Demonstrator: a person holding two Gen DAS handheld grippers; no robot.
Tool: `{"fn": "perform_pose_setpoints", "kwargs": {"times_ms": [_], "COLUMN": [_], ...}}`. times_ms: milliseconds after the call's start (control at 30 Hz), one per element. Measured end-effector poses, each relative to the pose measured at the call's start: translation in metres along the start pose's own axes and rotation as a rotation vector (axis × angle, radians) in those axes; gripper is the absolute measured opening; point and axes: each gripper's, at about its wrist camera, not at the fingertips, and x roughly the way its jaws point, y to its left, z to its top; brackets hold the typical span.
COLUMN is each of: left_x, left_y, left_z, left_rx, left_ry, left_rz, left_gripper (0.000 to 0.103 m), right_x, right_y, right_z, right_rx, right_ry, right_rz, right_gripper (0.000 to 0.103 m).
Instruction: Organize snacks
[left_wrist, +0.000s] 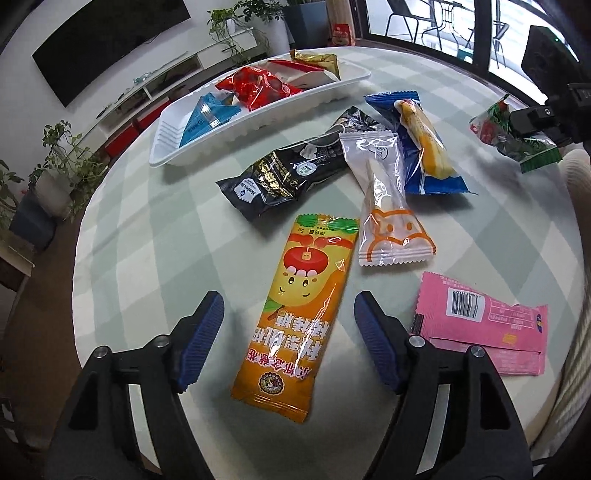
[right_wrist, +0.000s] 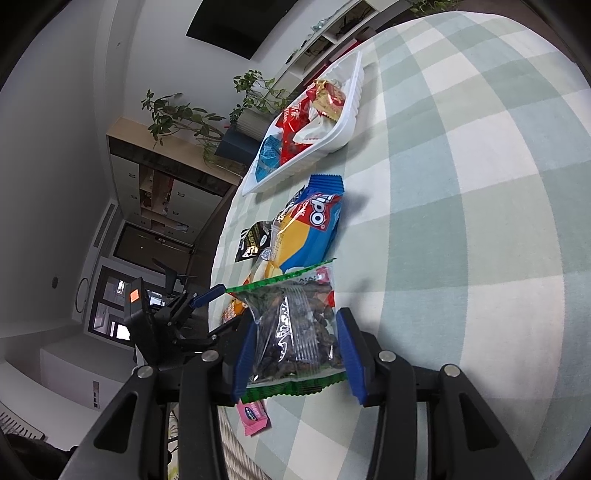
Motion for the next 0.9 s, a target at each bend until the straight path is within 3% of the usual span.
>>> {"fn": "perform_pose_setpoints", "kwargs": {"times_ms": [100,167,200,400,900], "left_x": [0.002,0.002,0.003,0.003,-0.018], "left_y": [0.004,0.006,0.006,0.0,0.023], "left_z": [0.001,0.001,0.001,0.004,-0.004], "left_rx": [-0.016,-0.032,-0.04,-0.055,-0.18], "left_ry": [0.003,0.006,0.007,-0.001,-0.042], "left_rz": [-0.035,-0.101,-0.136,-0.149,-0.201], "left_gripper": [0.067,0.044,0.04,0.026,0.01], "right_x": [0.0,0.001,0.0,0.002,0.002], "right_y": [-0.001,-0.001,-0.001,0.002,0.007], "right_z": [0.0,-0.001,-0.001,-0.003,-0.001], "right_rx": [-0.002,-0.003,-0.005,-0.022,-0.022], "right_ry": [-0.001,0.0,0.001,0.009,0.0], "right_rz": [-0.014,-0.02,-0.027,-0.053,-0.006], "right_gripper": [0.047,0.047,0.047,0.047,0.047]}}
